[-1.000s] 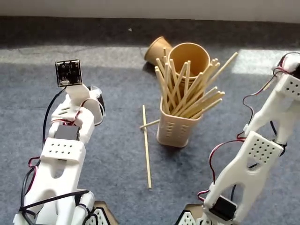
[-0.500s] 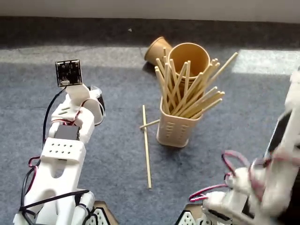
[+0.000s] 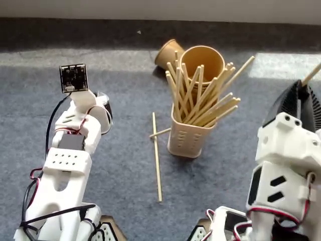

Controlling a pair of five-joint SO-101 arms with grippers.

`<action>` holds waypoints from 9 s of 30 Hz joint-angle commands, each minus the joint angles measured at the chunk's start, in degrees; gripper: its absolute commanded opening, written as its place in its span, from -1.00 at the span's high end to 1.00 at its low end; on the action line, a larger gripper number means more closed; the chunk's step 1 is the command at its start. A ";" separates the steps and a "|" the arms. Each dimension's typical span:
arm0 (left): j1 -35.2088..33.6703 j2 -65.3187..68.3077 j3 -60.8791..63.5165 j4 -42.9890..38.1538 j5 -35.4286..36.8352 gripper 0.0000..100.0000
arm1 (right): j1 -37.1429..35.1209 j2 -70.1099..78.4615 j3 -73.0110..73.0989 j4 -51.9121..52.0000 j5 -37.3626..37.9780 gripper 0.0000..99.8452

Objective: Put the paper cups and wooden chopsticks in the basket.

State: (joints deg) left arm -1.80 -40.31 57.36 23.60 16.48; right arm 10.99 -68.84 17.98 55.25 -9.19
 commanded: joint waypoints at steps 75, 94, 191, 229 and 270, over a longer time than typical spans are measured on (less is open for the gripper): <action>3.91 -0.22 1.01 -0.88 0.18 0.98 | 4.62 23.43 35.65 -19.30 4.40 0.54; 4.00 -0.48 1.01 -0.88 0.18 0.98 | -3.21 89.45 -12.79 3.21 -9.49 0.54; 4.00 -0.48 1.19 -0.88 0.18 0.98 | -5.23 10.77 -46.99 38.46 -6.68 0.99; 4.00 -0.48 1.19 -0.88 0.18 0.98 | -24.22 -3.91 50.33 -44.62 9.76 0.78; 16.40 7.43 -16.04 32.70 -11.52 0.61 | -1.36 -3.91 23.34 30.46 24.97 0.60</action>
State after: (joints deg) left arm 12.26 -38.46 43.82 56.13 4.97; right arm 8.88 -72.88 35.38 87.34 15.08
